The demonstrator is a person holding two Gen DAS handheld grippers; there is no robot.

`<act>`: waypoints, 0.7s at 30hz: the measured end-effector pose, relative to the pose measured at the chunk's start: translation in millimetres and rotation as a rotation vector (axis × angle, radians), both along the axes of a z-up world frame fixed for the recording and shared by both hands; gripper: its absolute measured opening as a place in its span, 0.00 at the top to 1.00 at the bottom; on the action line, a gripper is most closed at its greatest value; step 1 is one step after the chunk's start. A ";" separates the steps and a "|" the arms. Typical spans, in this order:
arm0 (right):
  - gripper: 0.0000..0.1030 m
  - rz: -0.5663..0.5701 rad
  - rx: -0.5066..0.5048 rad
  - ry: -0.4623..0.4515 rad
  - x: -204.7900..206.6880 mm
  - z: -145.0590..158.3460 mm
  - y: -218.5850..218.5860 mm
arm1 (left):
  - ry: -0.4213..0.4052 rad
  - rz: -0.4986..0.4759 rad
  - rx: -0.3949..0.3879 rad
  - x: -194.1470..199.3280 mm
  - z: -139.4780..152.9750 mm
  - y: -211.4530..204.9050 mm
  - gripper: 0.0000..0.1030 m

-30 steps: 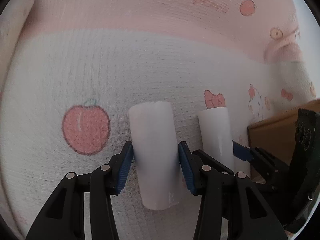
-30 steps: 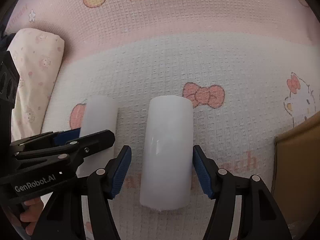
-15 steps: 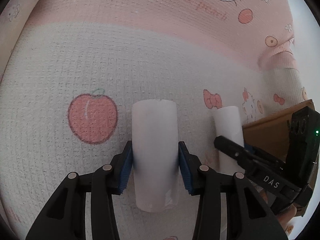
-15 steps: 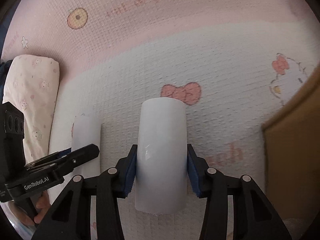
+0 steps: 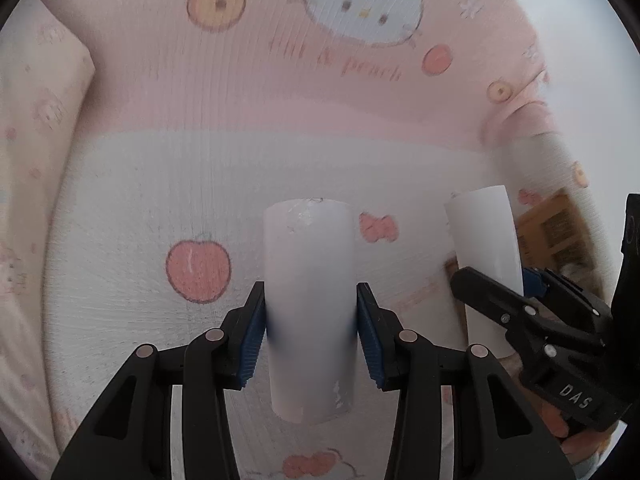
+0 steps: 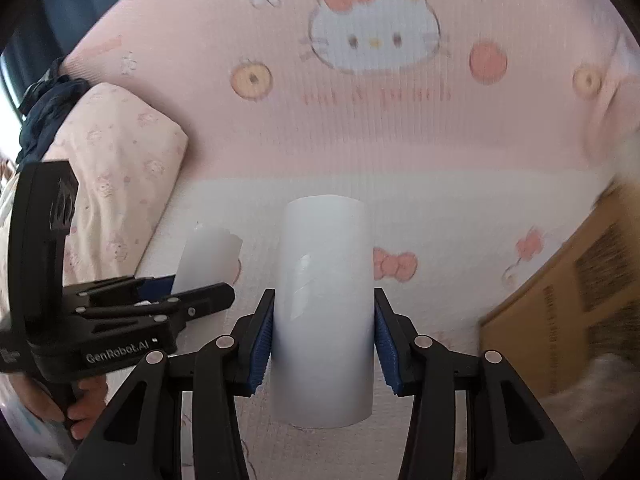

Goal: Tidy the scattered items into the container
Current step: 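Lift both held tubes and carry them over to the cardboard box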

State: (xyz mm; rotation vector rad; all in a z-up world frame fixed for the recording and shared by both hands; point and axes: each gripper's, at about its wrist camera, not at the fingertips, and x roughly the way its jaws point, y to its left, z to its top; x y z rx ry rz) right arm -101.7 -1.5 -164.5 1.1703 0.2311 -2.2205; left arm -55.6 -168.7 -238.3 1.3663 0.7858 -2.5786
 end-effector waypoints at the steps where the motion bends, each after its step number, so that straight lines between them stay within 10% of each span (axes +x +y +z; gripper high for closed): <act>1: 0.58 0.002 -0.004 0.016 4.6 6.1 0.1 | 0.011 -0.004 -0.002 3.7 6.1 1.5 0.55; 21: 0.58 0.040 0.014 0.262 58.2 102.3 56.6 | 0.103 -0.132 -0.241 33.9 123.0 74.8 0.54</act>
